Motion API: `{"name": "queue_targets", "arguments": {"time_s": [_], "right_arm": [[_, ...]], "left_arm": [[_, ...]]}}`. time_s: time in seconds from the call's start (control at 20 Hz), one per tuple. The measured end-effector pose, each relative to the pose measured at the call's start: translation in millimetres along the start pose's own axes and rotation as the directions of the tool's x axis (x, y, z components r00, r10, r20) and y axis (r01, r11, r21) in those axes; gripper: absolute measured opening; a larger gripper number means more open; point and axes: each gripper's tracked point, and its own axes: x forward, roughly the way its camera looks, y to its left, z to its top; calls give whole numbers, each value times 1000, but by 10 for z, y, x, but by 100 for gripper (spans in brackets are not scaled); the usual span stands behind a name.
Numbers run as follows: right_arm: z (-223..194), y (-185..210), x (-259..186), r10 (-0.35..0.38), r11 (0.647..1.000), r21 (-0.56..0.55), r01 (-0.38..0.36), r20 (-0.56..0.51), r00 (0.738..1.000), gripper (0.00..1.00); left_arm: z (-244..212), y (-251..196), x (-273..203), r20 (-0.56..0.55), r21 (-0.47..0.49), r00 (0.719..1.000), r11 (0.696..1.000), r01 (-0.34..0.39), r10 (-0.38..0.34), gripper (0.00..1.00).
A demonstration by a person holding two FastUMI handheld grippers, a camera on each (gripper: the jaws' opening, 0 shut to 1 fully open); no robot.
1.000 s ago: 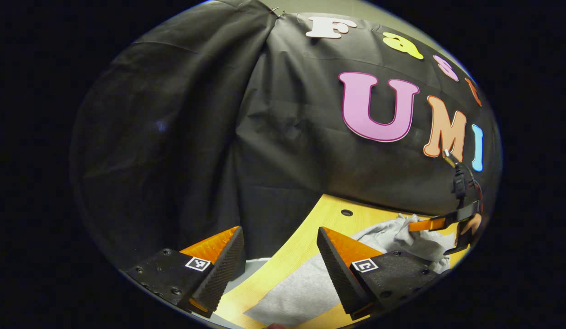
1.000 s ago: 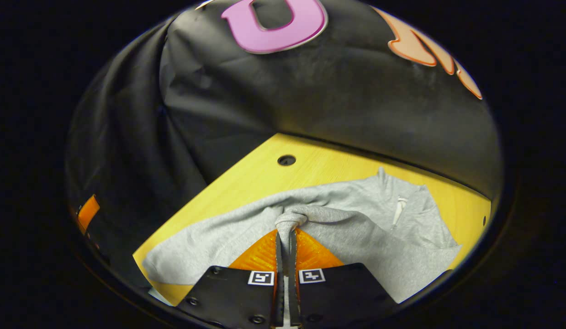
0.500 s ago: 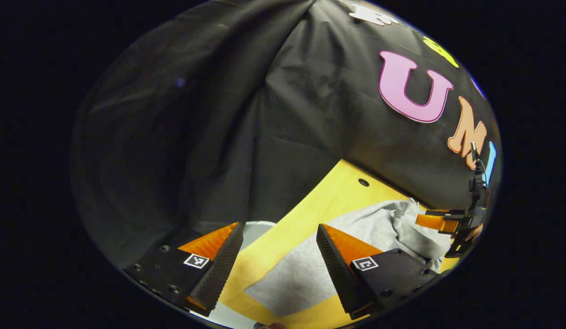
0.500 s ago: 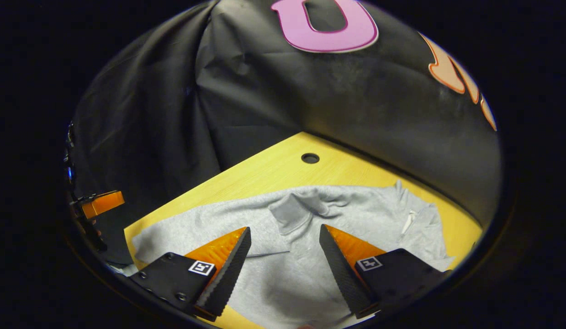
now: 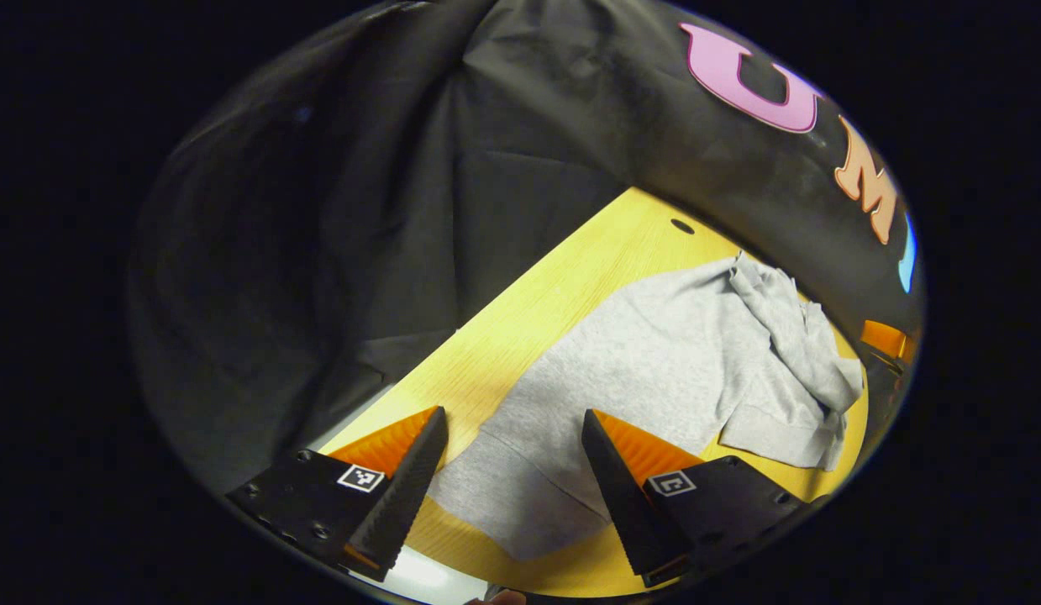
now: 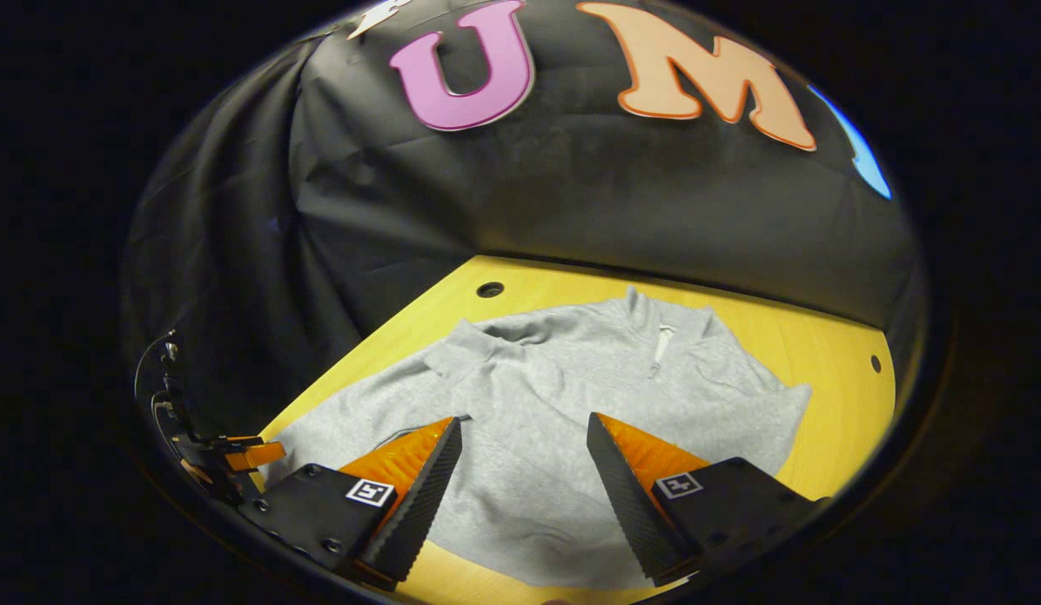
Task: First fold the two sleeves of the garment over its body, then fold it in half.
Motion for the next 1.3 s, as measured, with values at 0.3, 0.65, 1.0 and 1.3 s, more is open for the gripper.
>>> {"name": "queue_targets", "arguments": {"time_s": [0.3, 0.65, 1.0, 1.3], "right_arm": [[45, -320, -89, -71, 995, 68, 69, 16, 997, 94], [-16, -741, -373, -124, 988, 94, 125, -19, 992, 97], [-100, -1216, -681, -156, 973, 175, 148, 31, 987, 97], [-461, -1669, -1089, -238, 951, 202, 232, 4, 971, 92]], "left_arm": [[-1, 117, 80, -63, 83, 993, 993, -89, 95, 67], [273, 57, 179, -24, 37, 991, 990, -133, 134, 0], [1066, -856, 106, 147, 174, 988, 983, -65, 39, 0], [1621, -1561, 56, 238, 142, 969, 989, 38, -71, 0]]}}
